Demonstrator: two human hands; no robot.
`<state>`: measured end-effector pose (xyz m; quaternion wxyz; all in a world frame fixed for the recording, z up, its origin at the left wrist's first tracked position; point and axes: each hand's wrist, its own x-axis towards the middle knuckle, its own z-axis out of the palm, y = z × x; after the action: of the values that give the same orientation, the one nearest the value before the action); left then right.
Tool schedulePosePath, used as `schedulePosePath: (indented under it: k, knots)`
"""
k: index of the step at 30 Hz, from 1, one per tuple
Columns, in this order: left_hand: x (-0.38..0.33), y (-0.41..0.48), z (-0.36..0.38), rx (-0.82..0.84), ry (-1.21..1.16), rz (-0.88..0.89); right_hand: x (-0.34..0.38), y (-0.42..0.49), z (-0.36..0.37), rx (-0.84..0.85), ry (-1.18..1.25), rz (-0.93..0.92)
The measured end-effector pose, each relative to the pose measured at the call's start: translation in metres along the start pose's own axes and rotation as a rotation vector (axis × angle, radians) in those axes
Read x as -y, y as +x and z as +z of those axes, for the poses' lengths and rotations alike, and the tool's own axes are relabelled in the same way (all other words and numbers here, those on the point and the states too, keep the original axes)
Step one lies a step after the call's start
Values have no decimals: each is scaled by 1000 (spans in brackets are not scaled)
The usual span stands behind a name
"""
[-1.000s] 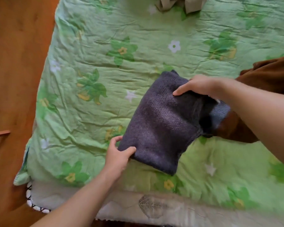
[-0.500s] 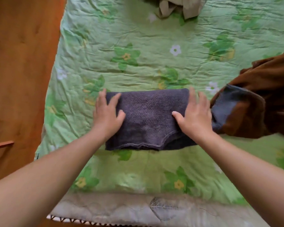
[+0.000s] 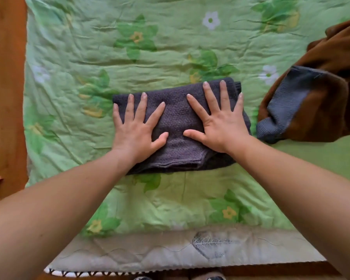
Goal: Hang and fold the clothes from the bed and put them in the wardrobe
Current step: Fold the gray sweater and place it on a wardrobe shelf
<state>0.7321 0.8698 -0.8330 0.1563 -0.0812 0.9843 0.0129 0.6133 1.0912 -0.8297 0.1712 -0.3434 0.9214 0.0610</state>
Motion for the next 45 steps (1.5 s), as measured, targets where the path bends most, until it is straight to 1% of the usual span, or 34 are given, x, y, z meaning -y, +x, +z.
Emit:
schedulePosePath:
  k: [3,6,8,10,14,20,27,31,35,38,41,45]
  knots:
    - [4,-2,-29,157,-52,-2,2,-8,-28,147,43,7]
    - [11,-2,-79,320,-151,18,0,-31,-70,320,188,14]
    - [13,-6,-120,339,-199,47,-8,-54,-104,402,312,43]
    - [12,-12,-164,361,-251,86,-21,-80,-141,437,416,100]
    - [-3,-32,-251,406,-251,161,-46,-142,-224,370,496,256]
    - [-47,-52,-381,440,-156,307,-67,-237,-342,224,559,461]
    - [-120,-76,-506,421,-85,497,-87,-345,-439,149,586,609]
    - [-169,-86,-553,369,-6,601,-101,-399,-465,75,627,724]
    - [-229,-102,-582,313,43,728,-122,-456,-470,19,639,844]
    - [-285,-119,-592,292,73,830,-138,-505,-462,-15,657,938]
    - [-344,-143,-594,258,93,884,-155,-556,-454,-42,657,1022]
    - [-424,-183,-598,271,95,982,-181,-627,-442,-34,631,1113]
